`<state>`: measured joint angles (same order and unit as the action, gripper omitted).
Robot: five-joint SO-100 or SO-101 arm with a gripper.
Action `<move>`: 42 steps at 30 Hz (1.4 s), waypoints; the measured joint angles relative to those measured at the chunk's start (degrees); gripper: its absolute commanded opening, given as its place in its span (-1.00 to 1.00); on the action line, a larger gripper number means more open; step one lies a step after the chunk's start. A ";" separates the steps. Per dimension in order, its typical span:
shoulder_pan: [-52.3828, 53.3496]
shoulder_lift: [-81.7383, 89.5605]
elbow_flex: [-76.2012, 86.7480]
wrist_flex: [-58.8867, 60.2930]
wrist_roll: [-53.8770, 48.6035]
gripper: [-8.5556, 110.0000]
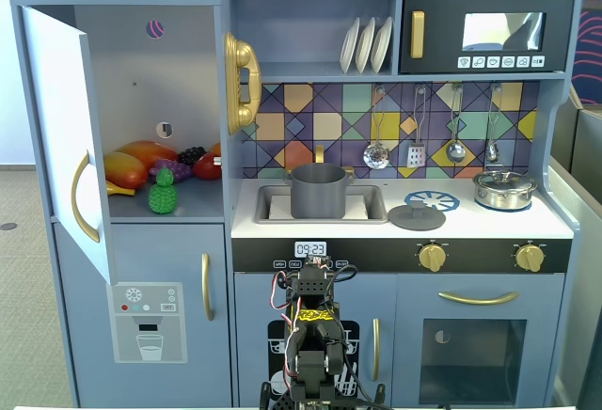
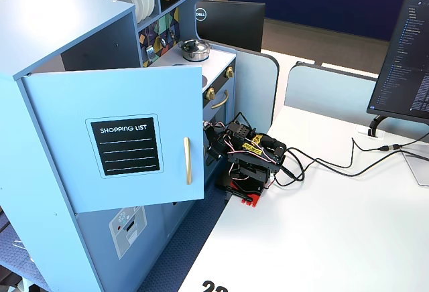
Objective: Pick up the green pineapple from the left cabinet and place it in the gray recipient
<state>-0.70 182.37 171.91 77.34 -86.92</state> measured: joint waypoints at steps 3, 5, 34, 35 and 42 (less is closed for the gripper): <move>2.11 0.00 0.00 0.00 0.00 -0.86; 3.78 0.00 0.00 0.00 0.00 -0.86; -48.69 -5.27 -24.70 -46.23 -7.12 -0.72; -49.13 -5.54 -24.79 -48.08 -7.73 -0.73; -51.24 -8.53 -25.49 -56.95 -8.00 -0.40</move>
<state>-51.94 173.85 146.43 20.39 -94.92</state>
